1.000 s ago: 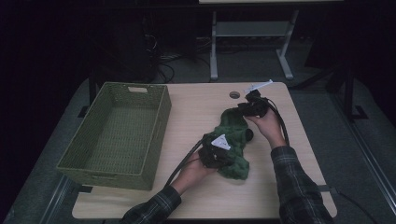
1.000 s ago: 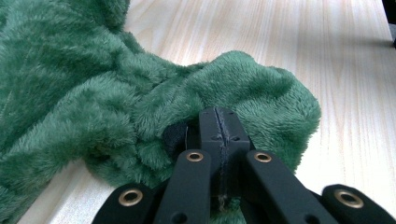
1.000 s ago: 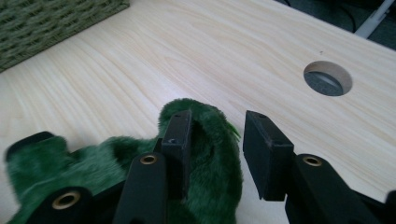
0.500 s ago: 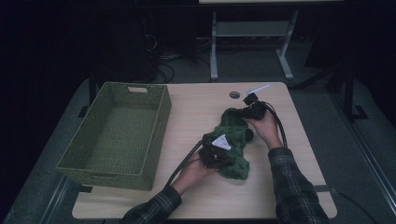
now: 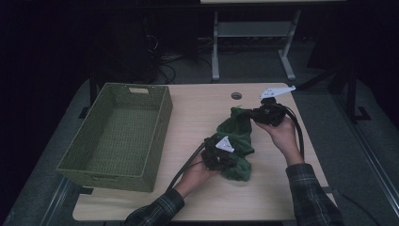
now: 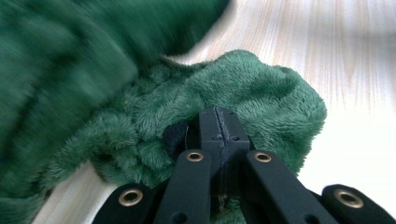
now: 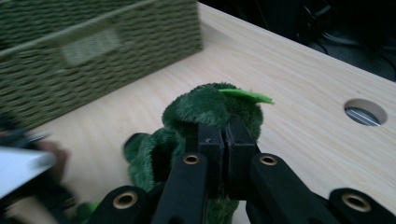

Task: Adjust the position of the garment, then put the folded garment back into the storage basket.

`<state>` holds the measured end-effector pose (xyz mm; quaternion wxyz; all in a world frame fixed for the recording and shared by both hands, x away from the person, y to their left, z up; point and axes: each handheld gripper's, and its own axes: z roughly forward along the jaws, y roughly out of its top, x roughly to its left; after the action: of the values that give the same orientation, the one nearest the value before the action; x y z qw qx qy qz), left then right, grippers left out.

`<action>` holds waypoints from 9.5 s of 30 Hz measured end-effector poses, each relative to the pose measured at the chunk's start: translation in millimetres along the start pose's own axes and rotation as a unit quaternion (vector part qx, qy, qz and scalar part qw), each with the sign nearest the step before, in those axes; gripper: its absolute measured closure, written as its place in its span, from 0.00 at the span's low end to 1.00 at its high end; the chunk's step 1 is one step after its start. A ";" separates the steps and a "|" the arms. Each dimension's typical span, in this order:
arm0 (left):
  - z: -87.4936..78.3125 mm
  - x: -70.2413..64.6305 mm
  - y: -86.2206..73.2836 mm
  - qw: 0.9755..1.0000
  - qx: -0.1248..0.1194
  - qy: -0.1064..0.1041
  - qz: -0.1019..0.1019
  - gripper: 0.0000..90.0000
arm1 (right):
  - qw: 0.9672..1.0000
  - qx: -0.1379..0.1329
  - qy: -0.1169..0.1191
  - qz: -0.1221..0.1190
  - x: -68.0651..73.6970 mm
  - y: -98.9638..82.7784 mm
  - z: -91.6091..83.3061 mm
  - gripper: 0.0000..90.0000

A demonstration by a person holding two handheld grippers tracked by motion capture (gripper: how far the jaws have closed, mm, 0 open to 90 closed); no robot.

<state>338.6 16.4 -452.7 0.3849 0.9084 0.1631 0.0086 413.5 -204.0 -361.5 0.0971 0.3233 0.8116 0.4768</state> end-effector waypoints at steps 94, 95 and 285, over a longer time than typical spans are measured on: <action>-43.3 -7.2 -40.5 0.999 -0.024 0.035 0.022 0.98 | 0.999 0.028 0.020 -0.016 86.7 -135.7 -66.7 0.73; -43.2 -7.4 -40.4 0.999 -0.024 0.035 0.022 0.98 | 1.000 0.025 0.016 -0.010 81.9 -133.2 -67.3 0.73; -5.0 3.8 0.5 0.986 0.133 -0.054 0.082 0.75 | 0.981 0.099 -0.157 0.049 47.3 -166.5 -19.5 0.02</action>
<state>341.7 20.8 -449.2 0.2672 0.9609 0.0662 -0.0309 295.9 -244.6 -483.3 0.1674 0.4419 0.8124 0.3417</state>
